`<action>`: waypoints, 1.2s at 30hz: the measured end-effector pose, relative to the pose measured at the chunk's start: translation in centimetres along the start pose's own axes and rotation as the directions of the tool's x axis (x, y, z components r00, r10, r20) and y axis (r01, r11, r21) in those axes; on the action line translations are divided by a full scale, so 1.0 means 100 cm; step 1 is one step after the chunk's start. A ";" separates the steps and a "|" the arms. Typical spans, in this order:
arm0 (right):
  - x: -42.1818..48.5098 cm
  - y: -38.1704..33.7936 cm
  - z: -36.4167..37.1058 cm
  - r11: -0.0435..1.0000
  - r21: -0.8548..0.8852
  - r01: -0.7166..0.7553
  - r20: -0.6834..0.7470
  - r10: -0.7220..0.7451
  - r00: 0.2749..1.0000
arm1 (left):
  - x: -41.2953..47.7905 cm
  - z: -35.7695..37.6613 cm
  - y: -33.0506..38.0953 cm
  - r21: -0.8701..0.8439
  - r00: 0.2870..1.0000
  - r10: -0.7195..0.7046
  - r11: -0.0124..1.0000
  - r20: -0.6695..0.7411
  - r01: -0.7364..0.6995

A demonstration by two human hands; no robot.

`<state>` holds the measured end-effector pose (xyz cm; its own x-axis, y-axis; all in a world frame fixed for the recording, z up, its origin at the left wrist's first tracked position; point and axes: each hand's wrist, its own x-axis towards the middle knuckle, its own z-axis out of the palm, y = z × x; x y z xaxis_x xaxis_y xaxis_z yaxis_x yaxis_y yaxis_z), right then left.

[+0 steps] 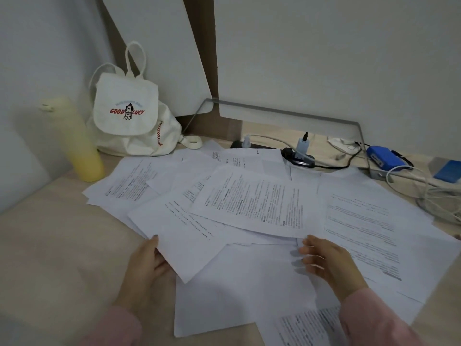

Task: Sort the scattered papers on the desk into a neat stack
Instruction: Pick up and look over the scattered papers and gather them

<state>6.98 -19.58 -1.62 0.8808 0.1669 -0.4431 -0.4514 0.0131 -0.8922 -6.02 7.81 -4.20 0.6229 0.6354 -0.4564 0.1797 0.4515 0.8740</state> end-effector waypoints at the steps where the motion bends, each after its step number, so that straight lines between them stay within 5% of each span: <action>1: 0.001 0.000 0.002 1.000 -0.028 0.003 0.011 -0.003 1.000 | 0.001 0.000 0.000 0.013 1.000 0.008 1.000 -0.008 -0.008; 5: -0.008 -0.002 0.019 0.984 -0.176 -0.031 0.169 0.061 0.984 | -0.013 0.010 -0.009 0.054 0.987 -0.087 0.995 0.136 0.081; 7: -0.012 0.001 0.025 0.936 -0.333 0.112 0.220 -0.039 0.975 | -0.026 0.014 -0.017 0.182 0.942 -0.168 0.976 0.289 0.118; 10: 0.002 0.002 0.018 0.550 -0.707 0.446 0.207 -0.441 0.873 | -0.029 0.016 -0.018 0.173 0.935 -0.128 0.982 0.331 0.073; 12: 0.025 0.001 0.004 0.296 -0.846 0.444 0.244 -0.525 0.815 | -0.019 0.013 -0.007 0.034 0.974 -0.065 0.998 0.218 0.059; 14: 0.047 -0.003 -0.009 0.171 -0.911 0.375 0.267 -0.447 0.854 | -0.009 0.007 0.008 -0.041 0.989 -0.008 0.999 0.150 0.015; 18: 0.074 0.002 -0.024 0.004 -0.953 0.303 0.287 -0.312 0.906 | 0.002 -0.004 0.016 0.158 0.990 0.075 0.983 0.122 -0.094; 23: 0.077 0.006 -0.023 -0.322 -0.851 0.414 0.524 -0.561 0.641 | 0.003 0.009 0.017 0.388 0.975 -0.045 0.921 0.217 -0.043; 29: 0.035 -0.011 0.003 -0.156 -0.882 0.444 0.435 -0.631 0.643 | -0.013 0.025 -0.001 0.441 0.964 -0.071 0.896 0.257 -0.052; 36: -0.018 0.009 0.043 0.157 -0.718 0.679 0.581 -0.403 0.707 | -0.025 0.049 -0.024 0.332 0.845 -0.277 0.935 0.457 0.127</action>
<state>4.40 -15.66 -1.30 0.7217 0.6854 0.0964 0.6295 -0.5921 -0.5031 -4.31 2.05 -4.30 0.8247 0.1255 -0.5514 0.4997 0.2947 0.8145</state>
